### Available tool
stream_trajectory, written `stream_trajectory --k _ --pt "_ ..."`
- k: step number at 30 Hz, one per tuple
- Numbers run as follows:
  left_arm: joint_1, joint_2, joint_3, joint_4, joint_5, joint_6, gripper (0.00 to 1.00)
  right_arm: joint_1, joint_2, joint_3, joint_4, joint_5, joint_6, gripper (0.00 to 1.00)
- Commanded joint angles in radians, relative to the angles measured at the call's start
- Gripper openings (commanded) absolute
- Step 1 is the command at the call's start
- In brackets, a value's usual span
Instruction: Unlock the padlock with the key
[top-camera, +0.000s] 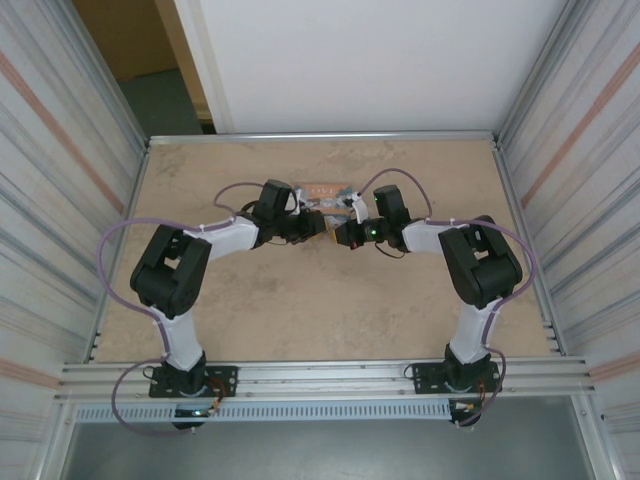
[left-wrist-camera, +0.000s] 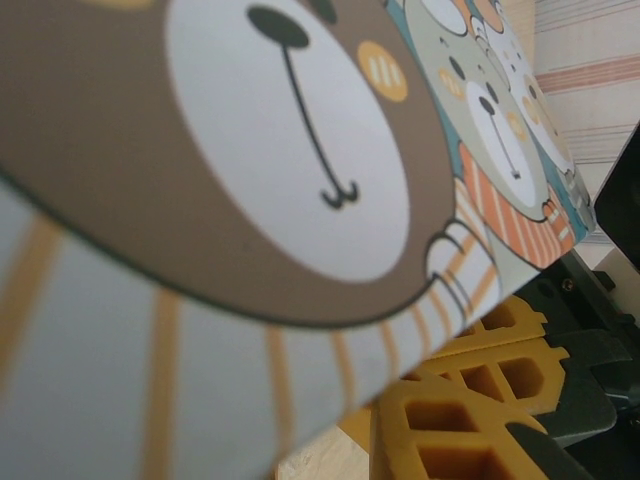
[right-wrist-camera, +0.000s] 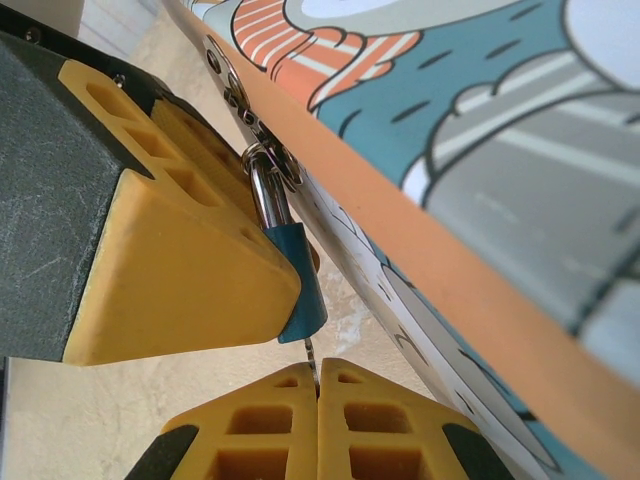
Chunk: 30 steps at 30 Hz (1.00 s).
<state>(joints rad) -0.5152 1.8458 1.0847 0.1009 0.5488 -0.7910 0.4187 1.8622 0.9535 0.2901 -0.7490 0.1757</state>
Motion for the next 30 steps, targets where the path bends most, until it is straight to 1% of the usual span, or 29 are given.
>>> stream_trajectory --k 1,9,17,22,30 --pt "-0.060 0.019 0.001 -0.026 0.161 0.003 0.18 0.021 -0.019 0.073 0.233 -0.015 0.044 0.00" --pt "-0.091 0.050 -0.006 0.017 0.169 -0.034 0.18 0.030 -0.028 0.114 0.283 -0.018 0.078 0.00" --pt "-0.098 0.046 -0.019 0.024 0.177 -0.046 0.18 0.029 -0.031 0.161 0.299 -0.025 0.081 0.00" --pt "-0.097 0.037 -0.003 -0.040 0.172 -0.010 0.18 0.028 -0.047 0.185 0.203 -0.016 -0.001 0.00" --pt "-0.095 0.042 -0.002 -0.010 0.171 -0.029 0.18 0.023 -0.053 0.140 0.189 -0.011 -0.005 0.00"
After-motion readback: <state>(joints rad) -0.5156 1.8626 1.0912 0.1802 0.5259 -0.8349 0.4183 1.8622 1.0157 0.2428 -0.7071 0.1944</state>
